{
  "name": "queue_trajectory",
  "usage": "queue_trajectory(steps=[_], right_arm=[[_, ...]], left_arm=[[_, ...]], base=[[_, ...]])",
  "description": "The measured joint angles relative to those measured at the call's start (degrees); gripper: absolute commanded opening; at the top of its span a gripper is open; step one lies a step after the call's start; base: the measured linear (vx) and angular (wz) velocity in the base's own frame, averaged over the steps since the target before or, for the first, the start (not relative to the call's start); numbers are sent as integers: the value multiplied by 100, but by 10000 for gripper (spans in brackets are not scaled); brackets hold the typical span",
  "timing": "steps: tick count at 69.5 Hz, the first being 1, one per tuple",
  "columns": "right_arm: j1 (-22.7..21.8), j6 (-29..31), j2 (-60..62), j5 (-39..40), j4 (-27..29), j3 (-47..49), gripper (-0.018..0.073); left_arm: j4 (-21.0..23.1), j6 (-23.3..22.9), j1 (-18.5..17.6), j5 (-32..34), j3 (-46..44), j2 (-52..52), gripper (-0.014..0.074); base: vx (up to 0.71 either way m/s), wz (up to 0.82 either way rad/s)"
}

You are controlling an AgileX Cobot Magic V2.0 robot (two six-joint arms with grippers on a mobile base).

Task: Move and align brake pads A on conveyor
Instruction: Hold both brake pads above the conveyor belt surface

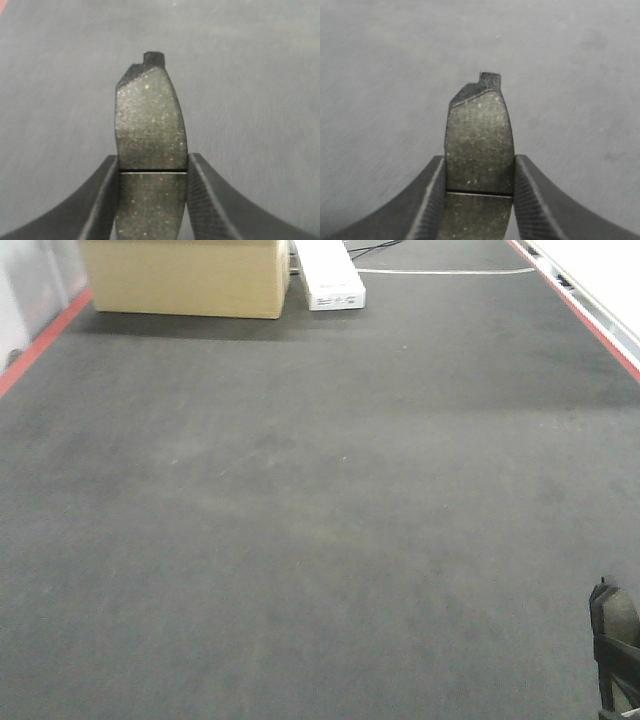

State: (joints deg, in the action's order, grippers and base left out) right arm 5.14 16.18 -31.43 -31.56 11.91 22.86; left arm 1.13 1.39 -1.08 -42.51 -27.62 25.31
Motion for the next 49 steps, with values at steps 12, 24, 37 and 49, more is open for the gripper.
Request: queue_trajectory(steps=[12,24,37,49], right_arm=[[0,0,0,5,0,0,69],[0,0,0,5,0,0,69],[0,0,0,5,0,0,69],[0,0,0,5,0,0,69]], left_arm=[[0,0,0,0,0,0,122],[0,0,0,0,0,0,122],[0,0,0,0,0,0,122],[0,0,0,0,0,0,122]], base=[[15,-9],[4,-2],[0,0],[0,0]])
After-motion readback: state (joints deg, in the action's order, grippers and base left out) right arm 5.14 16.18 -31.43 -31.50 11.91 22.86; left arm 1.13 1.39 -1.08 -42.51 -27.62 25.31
